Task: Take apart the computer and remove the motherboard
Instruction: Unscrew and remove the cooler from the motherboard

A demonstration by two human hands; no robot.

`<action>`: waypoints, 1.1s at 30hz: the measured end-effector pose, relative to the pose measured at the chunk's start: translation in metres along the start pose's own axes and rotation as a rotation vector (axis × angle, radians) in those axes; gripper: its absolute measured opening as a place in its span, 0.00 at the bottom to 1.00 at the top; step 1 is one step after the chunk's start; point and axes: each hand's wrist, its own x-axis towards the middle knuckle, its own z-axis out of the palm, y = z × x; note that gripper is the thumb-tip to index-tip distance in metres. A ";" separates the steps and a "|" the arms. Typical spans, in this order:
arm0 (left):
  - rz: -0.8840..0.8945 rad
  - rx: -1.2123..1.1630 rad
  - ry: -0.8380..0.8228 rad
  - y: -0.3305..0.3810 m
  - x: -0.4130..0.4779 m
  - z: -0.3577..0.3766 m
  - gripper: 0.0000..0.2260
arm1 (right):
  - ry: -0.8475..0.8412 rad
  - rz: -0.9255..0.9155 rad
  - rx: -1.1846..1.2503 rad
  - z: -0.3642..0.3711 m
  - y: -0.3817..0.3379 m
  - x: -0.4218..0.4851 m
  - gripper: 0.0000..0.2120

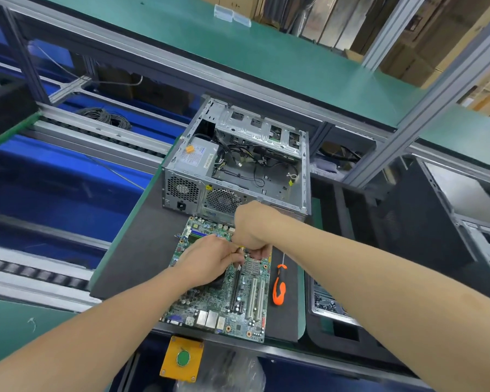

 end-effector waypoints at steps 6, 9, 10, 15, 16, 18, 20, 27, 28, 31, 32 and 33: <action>-0.007 -0.012 -0.014 -0.003 0.000 0.003 0.15 | 0.203 -0.132 -0.146 0.007 0.011 0.003 0.18; -0.005 -0.018 -0.015 -0.004 0.000 0.003 0.15 | 0.267 -0.273 -0.264 0.009 0.012 0.001 0.15; -0.009 -0.018 -0.022 -0.003 0.000 0.002 0.15 | 0.278 -0.329 -0.317 0.008 0.013 0.001 0.15; -0.069 -0.051 -0.012 -0.002 -0.002 0.004 0.16 | 0.321 -0.593 -0.627 0.002 0.012 -0.002 0.12; -0.084 -0.077 -0.005 -0.003 -0.003 0.005 0.15 | 0.332 -0.627 -0.670 0.001 0.011 -0.002 0.11; -0.109 -0.107 -0.007 -0.003 -0.004 0.006 0.15 | 0.349 -0.677 -0.726 0.000 0.011 -0.003 0.11; -0.103 -0.072 -0.018 -0.003 -0.004 0.005 0.15 | 0.370 -0.669 -0.710 0.002 0.010 -0.002 0.11; -0.047 -0.093 -0.002 -0.002 -0.002 0.002 0.13 | 0.106 -0.025 0.237 0.004 0.016 -0.002 0.25; -0.044 -0.087 0.008 -0.001 -0.002 0.003 0.13 | 0.005 0.086 0.374 0.003 0.016 -0.001 0.27; -0.009 -0.040 0.006 0.001 0.000 0.002 0.14 | -0.164 0.176 0.513 0.000 0.016 0.004 0.18; -0.005 -0.043 0.006 0.000 0.000 0.002 0.14 | -0.222 0.186 0.503 -0.003 0.014 0.003 0.18; -0.005 -0.050 0.007 0.000 0.000 0.002 0.14 | -0.267 0.167 0.442 -0.004 0.012 0.005 0.18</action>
